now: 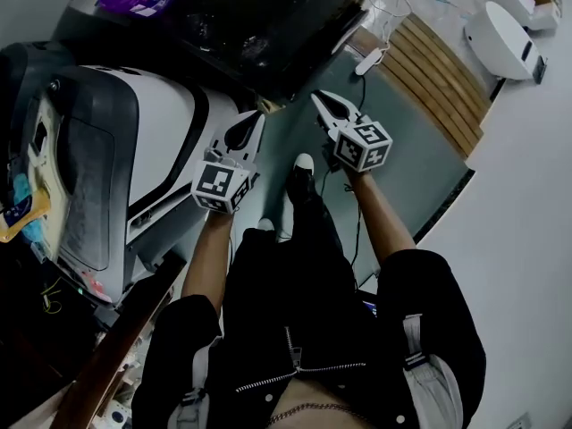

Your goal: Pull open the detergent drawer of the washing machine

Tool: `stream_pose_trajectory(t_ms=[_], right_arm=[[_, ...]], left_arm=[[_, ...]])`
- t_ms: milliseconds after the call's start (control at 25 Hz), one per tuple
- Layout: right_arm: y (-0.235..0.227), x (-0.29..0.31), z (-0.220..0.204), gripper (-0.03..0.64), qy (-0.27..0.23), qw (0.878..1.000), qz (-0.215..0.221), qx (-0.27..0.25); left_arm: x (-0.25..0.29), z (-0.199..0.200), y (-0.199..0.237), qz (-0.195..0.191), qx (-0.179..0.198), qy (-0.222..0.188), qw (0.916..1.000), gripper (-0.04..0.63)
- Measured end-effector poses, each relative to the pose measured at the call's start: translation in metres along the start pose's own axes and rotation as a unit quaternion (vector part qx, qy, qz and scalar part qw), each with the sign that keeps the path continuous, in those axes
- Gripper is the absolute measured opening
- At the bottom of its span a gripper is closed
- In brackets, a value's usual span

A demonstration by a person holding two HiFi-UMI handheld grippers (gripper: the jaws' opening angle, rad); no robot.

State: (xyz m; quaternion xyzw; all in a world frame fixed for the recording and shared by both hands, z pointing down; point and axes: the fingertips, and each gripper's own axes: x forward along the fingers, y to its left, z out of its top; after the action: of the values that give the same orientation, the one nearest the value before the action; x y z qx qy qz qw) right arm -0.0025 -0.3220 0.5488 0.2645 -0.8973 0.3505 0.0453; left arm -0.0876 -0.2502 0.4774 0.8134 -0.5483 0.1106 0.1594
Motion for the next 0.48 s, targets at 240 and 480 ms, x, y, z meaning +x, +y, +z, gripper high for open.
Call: stream_pose_trajectory(t_ms=[240,480], right_arm=[[-0.028,0.033,-0.024,0.116,0.033,0.998,0.044,0.036],[-0.050,0.062,-0.036,0.202,0.044,0.990,0.075,0.108]], left_arm=[[0.007,-0.010,0.010,0.010,-0.013,0.013,0.9998,0.018],[0.011,-0.008,0.028,0.019,-0.015,0.015,0.9996,0.018]])
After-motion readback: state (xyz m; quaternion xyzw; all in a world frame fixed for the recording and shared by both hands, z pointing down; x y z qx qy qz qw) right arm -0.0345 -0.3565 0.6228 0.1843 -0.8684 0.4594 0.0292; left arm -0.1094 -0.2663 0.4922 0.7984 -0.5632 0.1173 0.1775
